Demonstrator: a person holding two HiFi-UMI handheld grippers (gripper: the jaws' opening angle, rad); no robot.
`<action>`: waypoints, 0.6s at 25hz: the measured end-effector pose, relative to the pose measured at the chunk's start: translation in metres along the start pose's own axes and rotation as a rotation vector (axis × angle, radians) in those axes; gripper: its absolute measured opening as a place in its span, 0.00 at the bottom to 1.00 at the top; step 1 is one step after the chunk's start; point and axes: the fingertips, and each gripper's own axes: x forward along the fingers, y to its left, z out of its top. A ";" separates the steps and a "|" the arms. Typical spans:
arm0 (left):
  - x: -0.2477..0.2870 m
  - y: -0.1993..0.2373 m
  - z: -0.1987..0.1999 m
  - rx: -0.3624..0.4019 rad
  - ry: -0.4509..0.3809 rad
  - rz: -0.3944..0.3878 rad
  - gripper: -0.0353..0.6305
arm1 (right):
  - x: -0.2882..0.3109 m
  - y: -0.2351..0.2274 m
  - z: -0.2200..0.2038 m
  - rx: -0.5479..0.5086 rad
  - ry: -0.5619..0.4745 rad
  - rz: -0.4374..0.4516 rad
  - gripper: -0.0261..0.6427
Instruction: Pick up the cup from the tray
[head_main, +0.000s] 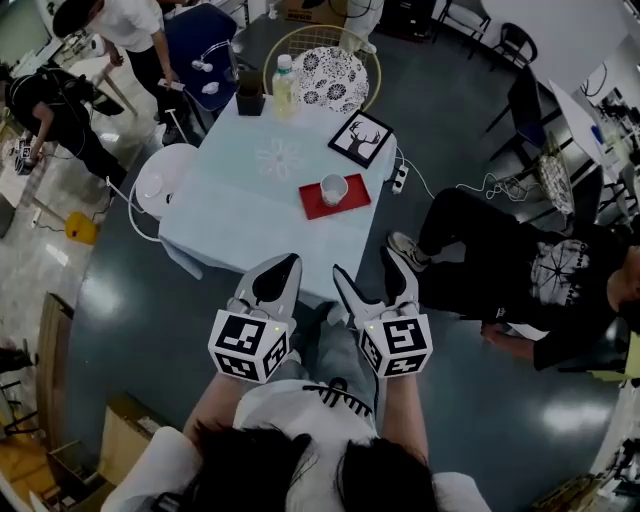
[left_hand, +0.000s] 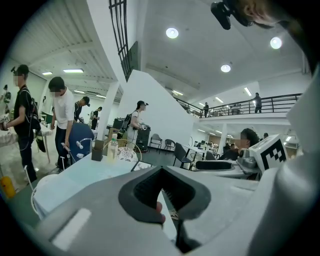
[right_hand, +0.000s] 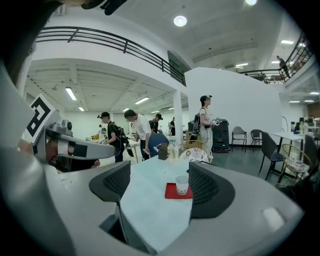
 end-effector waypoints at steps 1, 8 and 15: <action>0.005 0.002 0.001 0.000 -0.001 0.010 0.05 | 0.007 -0.004 0.000 0.000 0.004 0.011 0.60; 0.049 0.026 0.012 -0.046 -0.014 0.090 0.05 | 0.062 -0.044 0.002 -0.032 0.030 0.066 0.61; 0.092 0.051 0.017 -0.052 0.003 0.177 0.05 | 0.119 -0.073 -0.006 -0.061 0.048 0.124 0.68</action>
